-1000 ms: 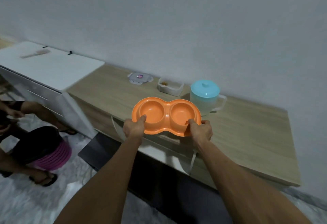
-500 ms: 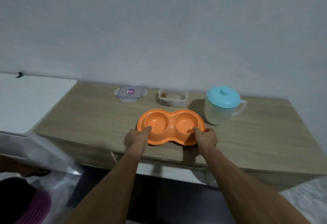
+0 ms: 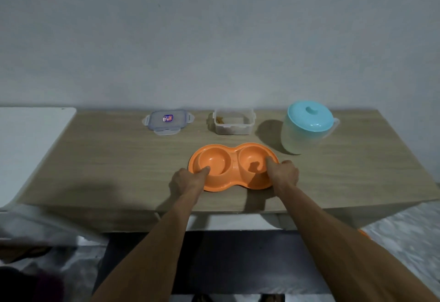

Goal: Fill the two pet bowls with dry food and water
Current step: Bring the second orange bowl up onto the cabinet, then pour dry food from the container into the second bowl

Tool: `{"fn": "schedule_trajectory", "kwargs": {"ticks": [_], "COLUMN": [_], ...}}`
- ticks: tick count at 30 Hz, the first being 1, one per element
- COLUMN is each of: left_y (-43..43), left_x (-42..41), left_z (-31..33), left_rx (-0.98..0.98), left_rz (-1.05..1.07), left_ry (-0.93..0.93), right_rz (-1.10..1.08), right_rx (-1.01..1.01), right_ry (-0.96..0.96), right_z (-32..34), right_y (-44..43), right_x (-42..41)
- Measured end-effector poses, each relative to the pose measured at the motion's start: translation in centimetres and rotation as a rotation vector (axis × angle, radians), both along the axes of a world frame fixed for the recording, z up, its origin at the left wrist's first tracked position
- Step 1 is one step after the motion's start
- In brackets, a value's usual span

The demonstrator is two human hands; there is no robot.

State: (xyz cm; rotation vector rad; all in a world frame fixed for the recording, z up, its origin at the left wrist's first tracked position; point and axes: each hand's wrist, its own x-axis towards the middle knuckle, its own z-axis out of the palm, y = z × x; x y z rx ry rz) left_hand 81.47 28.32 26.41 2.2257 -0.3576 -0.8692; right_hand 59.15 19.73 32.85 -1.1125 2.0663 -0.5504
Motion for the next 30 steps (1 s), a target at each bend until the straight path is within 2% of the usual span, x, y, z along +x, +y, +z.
{"fn": "schedule_trajectory", "kwargs": {"ticks": [3,7,11,14,17,22,30], "left_y": [1.2,2.0,2.9,3.3,3.5,3.5,3.7], "left_x": [-1.1,-2.4,-2.3,-2.0,-2.3,-2.3,-2.3], "left_z": [3.5,6.2,5.5,4.5,3.7,3.4,4.2], "left_rx": [-0.032,-0.095,-0.231,-0.233,-0.152,-0.116,-0.065], "left_rz": [-0.014,-0.07,-0.243,-0.437,-0.548,-0.549,-0.611], "left_ry": [-0.033,-0.105,-0.243,-0.335,-0.394,-0.426,-0.462], "right_rz": [0.022,0.167,0.194,0.212,0.178,0.195,0.284], "right_rx": [-0.14,-0.265,-0.152,-0.083,-0.038,-0.011,-0.141], "right_ry": [0.069,-0.002,-0.113,-0.159,-0.253,-0.476,-0.616], "right_z": [1.8,3.4,2.8,1.7,1.2,2.5,6.8], "right_y": [-2.0,-7.0,-12.0,-13.8,-13.8,-12.1,-7.6], "right_x": [1.9,4.9,7.4,8.4,8.7,8.5,6.0]}}
